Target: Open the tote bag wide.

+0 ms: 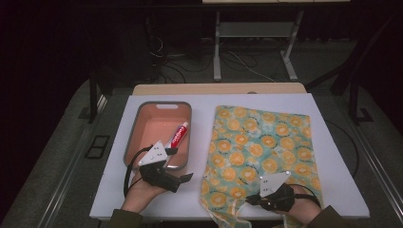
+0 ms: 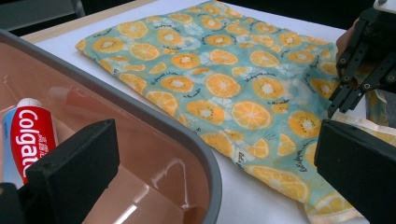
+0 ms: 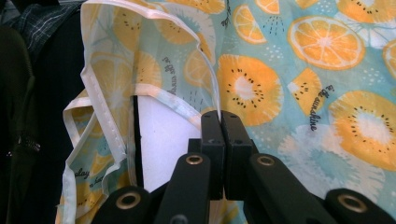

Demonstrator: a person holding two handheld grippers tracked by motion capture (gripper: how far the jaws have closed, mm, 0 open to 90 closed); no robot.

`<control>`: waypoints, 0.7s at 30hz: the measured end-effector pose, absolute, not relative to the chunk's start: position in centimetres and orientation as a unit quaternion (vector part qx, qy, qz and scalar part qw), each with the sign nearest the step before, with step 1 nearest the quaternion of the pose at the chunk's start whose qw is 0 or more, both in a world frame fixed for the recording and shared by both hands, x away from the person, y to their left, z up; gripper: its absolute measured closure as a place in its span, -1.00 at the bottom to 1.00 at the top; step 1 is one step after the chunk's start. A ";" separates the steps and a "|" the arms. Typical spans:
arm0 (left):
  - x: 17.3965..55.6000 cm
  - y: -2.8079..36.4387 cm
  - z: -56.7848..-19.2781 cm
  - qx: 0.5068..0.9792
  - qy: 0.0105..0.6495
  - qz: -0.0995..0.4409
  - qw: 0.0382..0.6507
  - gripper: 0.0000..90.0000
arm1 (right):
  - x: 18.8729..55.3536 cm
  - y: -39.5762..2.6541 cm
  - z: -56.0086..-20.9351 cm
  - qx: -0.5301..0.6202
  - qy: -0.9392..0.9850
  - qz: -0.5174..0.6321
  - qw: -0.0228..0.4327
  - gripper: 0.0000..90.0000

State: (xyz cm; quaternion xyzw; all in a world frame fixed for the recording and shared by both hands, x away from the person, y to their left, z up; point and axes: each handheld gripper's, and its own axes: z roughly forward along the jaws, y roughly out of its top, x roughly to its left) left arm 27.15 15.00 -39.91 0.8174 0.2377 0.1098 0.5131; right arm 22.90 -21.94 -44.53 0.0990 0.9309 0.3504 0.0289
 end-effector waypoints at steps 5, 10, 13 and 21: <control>27.2 15.0 -39.9 0.817 0.237 0.109 0.513 -1.00 | 23.7 -21.6 -44.2 0.120 0.925 0.358 0.042 0.98; 27.2 15.0 -39.9 0.817 0.238 0.109 0.513 -1.00 | 25.4 -21.0 -44.1 0.151 0.921 0.352 0.068 0.98; 27.2 15.0 -39.9 0.817 0.239 0.109 0.513 -1.00 | 26.6 -20.8 -44.1 0.171 0.920 0.345 0.080 0.98; 27.2 15.0 -39.9 0.817 0.239 0.108 0.513 -1.00 | 29.9 -20.3 -43.9 0.221 0.906 0.344 0.110 0.98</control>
